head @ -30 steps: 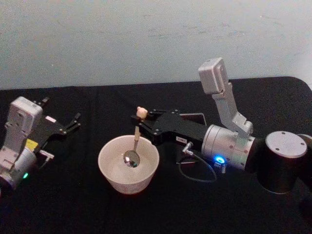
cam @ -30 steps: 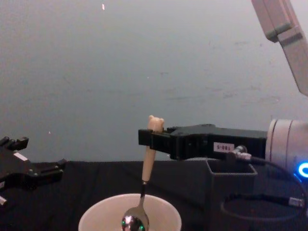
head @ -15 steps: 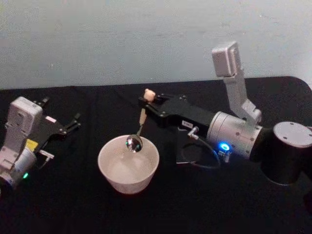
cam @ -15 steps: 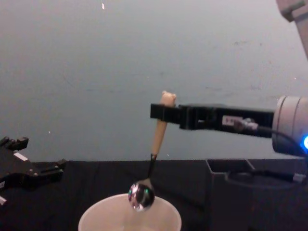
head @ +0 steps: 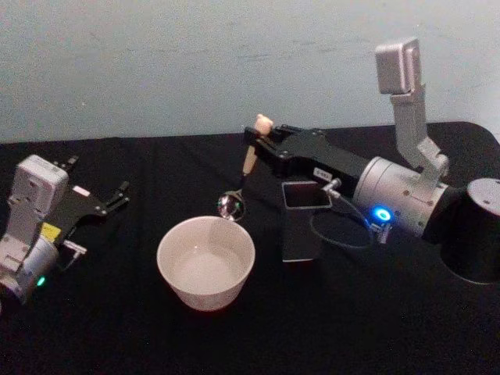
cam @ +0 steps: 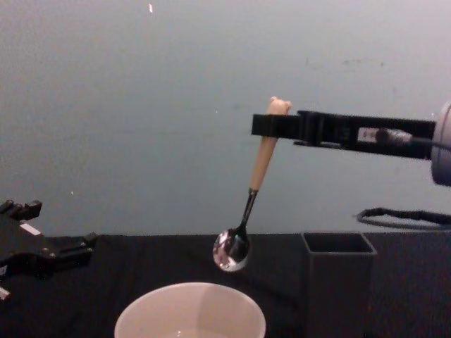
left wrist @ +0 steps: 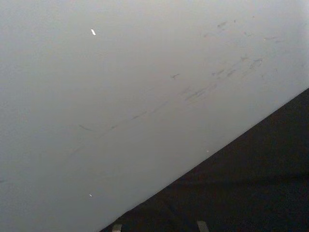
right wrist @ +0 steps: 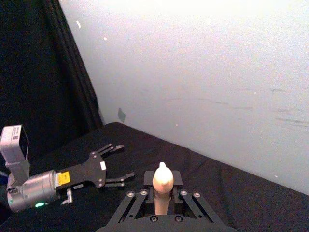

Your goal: Pick up the stirring spoon with one hand, stir inside the cup, then place it back in its original position.

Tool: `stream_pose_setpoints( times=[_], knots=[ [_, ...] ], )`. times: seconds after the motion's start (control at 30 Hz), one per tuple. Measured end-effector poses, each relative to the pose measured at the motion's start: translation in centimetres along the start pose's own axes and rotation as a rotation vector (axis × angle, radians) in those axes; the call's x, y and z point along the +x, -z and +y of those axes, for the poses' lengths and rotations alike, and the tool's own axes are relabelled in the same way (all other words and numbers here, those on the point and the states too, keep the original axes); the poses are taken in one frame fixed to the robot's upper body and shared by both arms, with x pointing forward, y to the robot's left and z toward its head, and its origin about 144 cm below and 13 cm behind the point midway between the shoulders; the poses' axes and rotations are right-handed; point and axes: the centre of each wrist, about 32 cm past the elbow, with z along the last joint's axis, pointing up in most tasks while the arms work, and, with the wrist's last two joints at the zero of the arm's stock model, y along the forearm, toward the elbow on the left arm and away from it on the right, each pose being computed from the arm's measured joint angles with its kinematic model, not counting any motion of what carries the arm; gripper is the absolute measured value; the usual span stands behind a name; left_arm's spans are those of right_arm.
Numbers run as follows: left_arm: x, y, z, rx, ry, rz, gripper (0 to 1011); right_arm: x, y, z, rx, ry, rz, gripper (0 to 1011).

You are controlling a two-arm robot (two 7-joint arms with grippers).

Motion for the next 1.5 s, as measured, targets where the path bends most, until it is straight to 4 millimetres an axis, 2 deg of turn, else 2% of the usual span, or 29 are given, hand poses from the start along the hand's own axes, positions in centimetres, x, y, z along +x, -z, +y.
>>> stream_pose_setpoints(
  times=[0.87, 1.5],
  knots=[
    [0.0, 0.0, 0.0, 0.000, 0.000, 0.000, 1001, 1.6, -2.6, -3.9, 0.046, 0.056, 0.043, 207],
    [0.0, 0.0, 0.0, 0.000, 0.000, 0.000, 1001, 3.1, -2.5, -6.4, 0.047, 0.109, 0.052, 207]
  ],
)
